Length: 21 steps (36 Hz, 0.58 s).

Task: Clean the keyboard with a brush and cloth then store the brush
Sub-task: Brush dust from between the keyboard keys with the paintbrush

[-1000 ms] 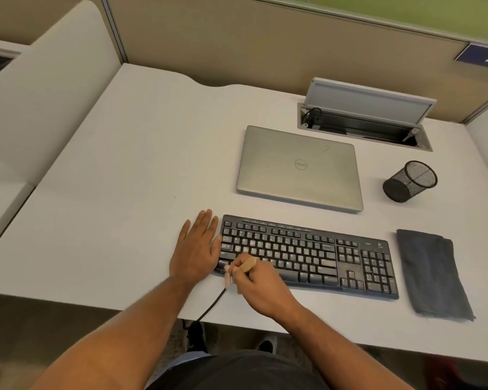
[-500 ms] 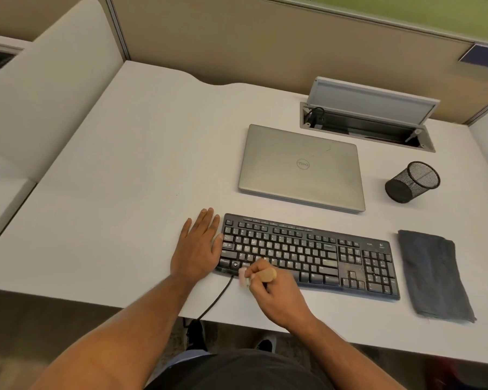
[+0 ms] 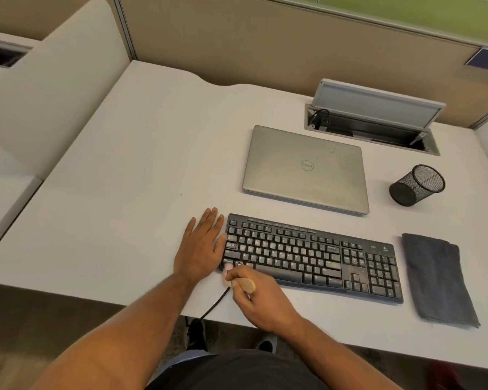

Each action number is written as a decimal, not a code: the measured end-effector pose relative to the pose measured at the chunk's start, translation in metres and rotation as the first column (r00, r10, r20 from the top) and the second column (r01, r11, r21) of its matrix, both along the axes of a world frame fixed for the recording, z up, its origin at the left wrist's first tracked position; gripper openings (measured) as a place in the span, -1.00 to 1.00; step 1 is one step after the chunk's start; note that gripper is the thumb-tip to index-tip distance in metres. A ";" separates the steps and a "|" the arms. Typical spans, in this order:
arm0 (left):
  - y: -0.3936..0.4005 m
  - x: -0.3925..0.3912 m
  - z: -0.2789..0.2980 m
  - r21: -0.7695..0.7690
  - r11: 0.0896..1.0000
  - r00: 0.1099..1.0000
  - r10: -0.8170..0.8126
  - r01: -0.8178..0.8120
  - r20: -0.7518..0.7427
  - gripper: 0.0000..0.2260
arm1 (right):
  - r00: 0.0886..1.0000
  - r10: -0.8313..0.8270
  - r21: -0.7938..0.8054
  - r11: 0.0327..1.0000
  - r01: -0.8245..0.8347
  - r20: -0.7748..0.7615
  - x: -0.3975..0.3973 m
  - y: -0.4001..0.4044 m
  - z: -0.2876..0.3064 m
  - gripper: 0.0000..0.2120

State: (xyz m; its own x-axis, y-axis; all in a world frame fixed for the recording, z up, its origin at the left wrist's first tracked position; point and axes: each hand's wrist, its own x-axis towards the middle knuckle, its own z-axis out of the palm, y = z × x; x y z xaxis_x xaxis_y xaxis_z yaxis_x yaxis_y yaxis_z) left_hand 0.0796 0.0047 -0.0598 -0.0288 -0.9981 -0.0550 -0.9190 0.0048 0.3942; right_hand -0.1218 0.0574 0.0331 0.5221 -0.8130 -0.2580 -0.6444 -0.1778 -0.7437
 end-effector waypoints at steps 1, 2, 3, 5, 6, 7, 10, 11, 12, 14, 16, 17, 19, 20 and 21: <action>0.000 0.000 0.000 -0.001 1.000 1.000 0.004 -0.004 -0.013 -0.39 | 1.000 0.014 0.006 1.000 -0.014 0.008 0.002 0.000 0.000 -0.80; 0.000 0.000 -0.001 -0.001 1.000 1.000 0.008 -0.008 -0.025 -0.39 | 1.000 0.010 0.005 1.000 -0.010 0.017 0.003 0.000 0.001 -0.79; -0.001 0.000 0.000 0.001 1.000 0.999 0.009 -0.009 -0.035 -0.39 | 1.000 -0.006 -0.002 1.000 0.006 0.030 0.004 0.000 0.001 -0.79; -0.001 0.001 0.000 0.003 1.000 0.999 0.007 -0.007 -0.053 -0.38 | 0.997 -0.065 -0.036 0.997 0.066 0.052 0.003 0.000 0.000 -0.80; -0.001 0.001 0.000 0.006 1.000 0.998 0.005 -0.005 -0.057 -0.38 | 0.994 -0.094 -0.055 0.994 0.097 0.053 0.003 0.000 -0.001 -0.80; -0.001 0.001 0.000 0.010 1.000 0.998 0.002 -0.002 -0.056 -0.38 | 0.992 -0.113 -0.065 0.991 0.116 0.048 0.003 0.000 -0.001 -0.80; -0.002 0.002 -0.001 0.015 1.000 0.997 -0.006 0.007 -0.071 -0.37 | 0.997 -0.072 -0.044 0.996 0.072 0.011 0.004 -0.002 -0.001 -0.81; -0.002 0.003 -0.001 0.010 1.000 0.997 -0.007 0.008 -0.082 -0.37 | 0.999 -0.037 -0.020 0.999 0.037 0.003 0.005 -0.002 0.000 -0.81; -0.002 0.004 -0.001 0.008 1.000 0.996 -0.009 0.010 -0.089 -0.37 | 1.000 -0.009 0.002 1.000 0.009 -0.003 0.006 -0.002 0.001 -0.80; -0.002 0.005 -0.001 0.007 1.000 0.995 -0.019 0.020 -0.095 -0.38 | 1.000 0.001 0.013 1.000 -0.001 0.012 0.010 -0.003 0.004 -0.80; -0.002 0.006 -0.002 0.010 1.000 0.994 -0.027 0.029 -0.104 -0.38 | 0.998 -0.046 -0.010 0.999 0.047 0.041 0.014 -0.006 0.006 -0.83; -0.002 0.007 -0.001 0.014 0.999 0.993 -0.029 0.031 -0.110 -0.38 | 0.996 -0.072 -0.024 0.997 0.073 0.049 0.017 -0.008 0.007 -0.85; -0.003 0.008 -0.002 0.013 0.999 0.992 -0.031 0.033 -0.122 -0.38 | 0.995 -0.098 -0.035 0.994 0.099 0.035 0.021 -0.014 0.009 -0.86; -0.003 0.008 -0.002 0.014 0.999 0.992 -0.030 0.032 -0.124 -0.38 | 0.996 -0.084 -0.022 0.996 0.084 0.010 0.022 -0.016 0.011 -0.86; -0.004 0.008 -0.002 0.017 0.999 0.992 -0.029 0.031 -0.126 -0.38 | 0.998 -0.053 -0.001 0.999 0.053 -0.018 0.023 -0.019 0.012 -0.86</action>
State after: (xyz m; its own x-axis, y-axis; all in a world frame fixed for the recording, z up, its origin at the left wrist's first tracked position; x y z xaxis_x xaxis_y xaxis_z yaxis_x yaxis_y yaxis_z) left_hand 0.0875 0.0010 -0.0620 -0.0664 -0.9954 -0.0683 -0.8619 0.0228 0.5065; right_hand -0.0993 0.0389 0.0449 0.4733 -0.8397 -0.2662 -0.6661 -0.1435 -0.7319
